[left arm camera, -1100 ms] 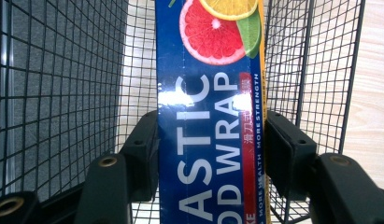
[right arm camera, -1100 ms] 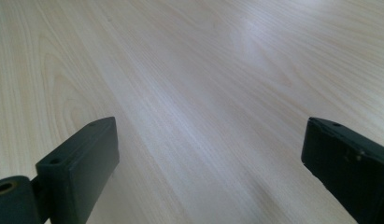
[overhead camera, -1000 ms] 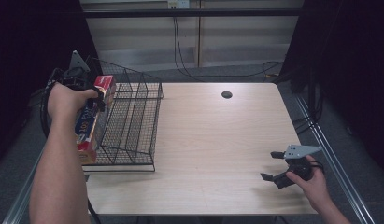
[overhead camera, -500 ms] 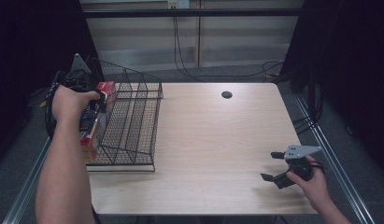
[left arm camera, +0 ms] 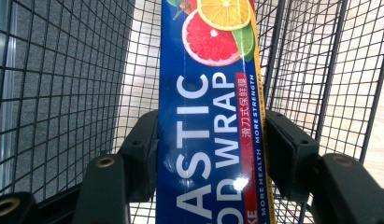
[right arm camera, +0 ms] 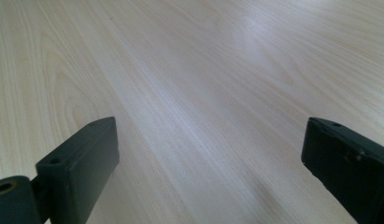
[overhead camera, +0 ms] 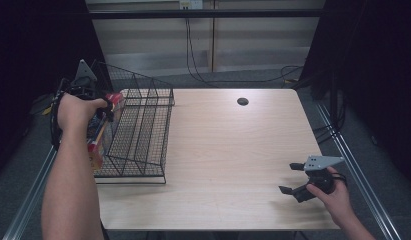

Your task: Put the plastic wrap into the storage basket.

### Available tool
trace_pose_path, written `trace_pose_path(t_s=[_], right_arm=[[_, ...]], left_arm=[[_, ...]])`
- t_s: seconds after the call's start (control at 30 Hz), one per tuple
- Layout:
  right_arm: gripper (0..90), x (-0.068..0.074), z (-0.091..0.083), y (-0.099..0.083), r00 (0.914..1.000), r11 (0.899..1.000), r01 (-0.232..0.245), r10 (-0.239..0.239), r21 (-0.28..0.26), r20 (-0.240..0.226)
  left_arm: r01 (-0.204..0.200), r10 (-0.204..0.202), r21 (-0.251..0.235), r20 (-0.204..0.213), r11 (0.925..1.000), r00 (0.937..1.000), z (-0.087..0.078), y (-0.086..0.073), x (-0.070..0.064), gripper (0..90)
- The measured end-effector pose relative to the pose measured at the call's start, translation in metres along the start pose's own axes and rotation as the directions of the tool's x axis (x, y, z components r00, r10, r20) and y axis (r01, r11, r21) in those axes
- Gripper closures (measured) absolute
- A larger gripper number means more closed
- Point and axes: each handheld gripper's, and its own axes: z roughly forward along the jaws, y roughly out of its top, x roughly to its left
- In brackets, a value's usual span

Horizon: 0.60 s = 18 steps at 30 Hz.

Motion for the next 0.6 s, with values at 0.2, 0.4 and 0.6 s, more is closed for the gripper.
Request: trace_pose_path(t_s=[0.2, 0.4, 0.6], right_arm=[[4.4, 0.0005, 0.0014, -0.0001, 1.0, 1.0, -0.002, 0.002, 0.005, -0.007], [4.4, 0.0005, 0.0024, -0.0002, 0.9999, 1.0, -0.001, 0.001, 0.007, -0.012], [4.4, 0.0003, 0.003, 0.0002, 0.9999, 1.0, 0.001, -0.001, 0.009, -0.011]], left_arm=[[0.011, -0.011, -0.006, 0.008, 0.9999, 0.9999, 0.0017, 0.0001, 0.0007, 42.2], [0.009, -0.009, -0.003, 0.009, 1.0, 0.9999, 0.0041, 0.0001, 0.0006, 41.8], [0.012, -0.011, -0.033, 0.013, 0.9994, 0.9999, 0.0005, 0.0005, 0.0009, 41.3]])
